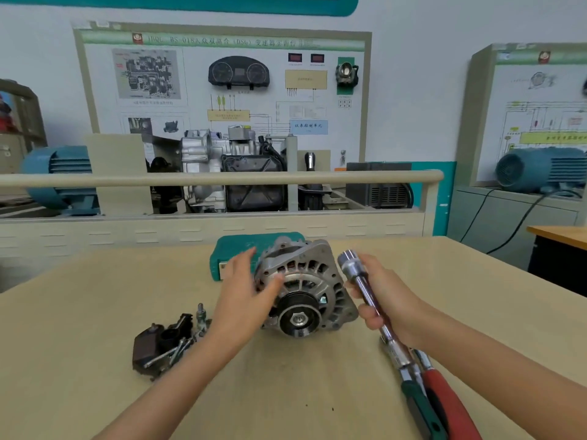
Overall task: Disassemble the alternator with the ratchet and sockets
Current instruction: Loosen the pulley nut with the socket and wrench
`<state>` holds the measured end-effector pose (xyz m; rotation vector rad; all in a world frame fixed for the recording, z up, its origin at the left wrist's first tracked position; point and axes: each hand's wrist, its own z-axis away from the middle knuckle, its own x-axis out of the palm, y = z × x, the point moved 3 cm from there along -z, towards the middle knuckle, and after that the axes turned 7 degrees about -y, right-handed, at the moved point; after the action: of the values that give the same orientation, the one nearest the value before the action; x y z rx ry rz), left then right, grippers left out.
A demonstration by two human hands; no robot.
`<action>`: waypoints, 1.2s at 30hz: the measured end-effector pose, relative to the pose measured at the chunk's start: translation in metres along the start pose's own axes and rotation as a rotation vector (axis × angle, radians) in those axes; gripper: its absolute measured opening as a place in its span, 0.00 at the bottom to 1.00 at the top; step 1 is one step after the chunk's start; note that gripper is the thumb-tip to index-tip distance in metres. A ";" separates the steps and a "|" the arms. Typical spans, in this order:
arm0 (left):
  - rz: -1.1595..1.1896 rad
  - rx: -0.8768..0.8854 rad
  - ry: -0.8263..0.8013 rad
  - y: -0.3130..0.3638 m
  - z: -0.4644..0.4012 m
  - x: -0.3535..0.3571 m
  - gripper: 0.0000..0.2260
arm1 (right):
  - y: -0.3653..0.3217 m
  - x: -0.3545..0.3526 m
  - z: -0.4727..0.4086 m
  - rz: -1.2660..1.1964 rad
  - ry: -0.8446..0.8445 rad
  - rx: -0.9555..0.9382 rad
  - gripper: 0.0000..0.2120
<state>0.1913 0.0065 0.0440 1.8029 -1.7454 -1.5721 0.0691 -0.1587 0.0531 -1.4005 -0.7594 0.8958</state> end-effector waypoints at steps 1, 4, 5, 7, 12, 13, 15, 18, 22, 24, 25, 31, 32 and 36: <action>0.120 -0.069 0.074 -0.002 0.011 -0.003 0.15 | 0.007 -0.001 0.006 -0.123 -0.040 0.056 0.20; 0.490 -0.420 -0.198 -0.004 0.044 0.007 0.11 | 0.017 0.004 0.021 -0.386 -0.173 0.229 0.21; 0.591 -0.551 -0.406 0.001 0.058 0.016 0.15 | 0.018 0.010 0.025 -0.438 -0.220 0.284 0.21; 0.756 -0.700 -0.742 0.014 0.082 0.029 0.23 | 0.022 0.022 0.032 -0.511 -0.273 0.358 0.20; 0.910 -0.667 -0.830 0.038 0.114 0.043 0.21 | 0.036 0.050 0.037 -0.564 -0.193 0.350 0.16; 0.902 -0.662 -0.799 0.039 0.119 0.043 0.19 | 0.037 0.053 0.039 -0.581 -0.193 0.355 0.15; 0.882 -0.634 -0.752 0.040 0.126 0.042 0.17 | 0.038 0.055 0.042 -0.599 -0.219 0.364 0.15; 0.846 -0.610 -0.686 0.042 0.135 0.041 0.13 | 0.042 0.061 0.048 -0.509 -0.282 0.410 0.14; 0.788 -0.607 -0.478 0.034 0.138 0.043 0.12 | 0.039 0.073 0.049 -0.418 -0.343 0.422 0.11; 0.759 -0.588 -0.402 0.031 0.134 0.042 0.12 | 0.037 0.076 0.045 -0.403 -0.335 0.405 0.12; 0.760 -0.582 -0.383 0.031 0.132 0.042 0.11 | 0.036 0.077 0.043 -0.403 -0.332 0.397 0.12; 0.787 -0.579 -0.372 0.034 0.124 0.047 0.10 | 0.041 0.078 0.032 -0.392 -0.341 0.373 0.12; 0.785 -0.576 -0.368 0.034 0.124 0.048 0.10 | 0.043 0.078 0.032 -0.387 -0.342 0.365 0.12; 0.720 -0.557 -0.339 0.031 0.123 0.051 0.11 | 0.049 0.067 0.023 -0.369 -0.233 0.255 0.11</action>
<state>0.0676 0.0195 -0.0130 0.5829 -1.5760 -1.8110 0.0775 -0.0903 0.0009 -0.9038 -1.0042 0.8373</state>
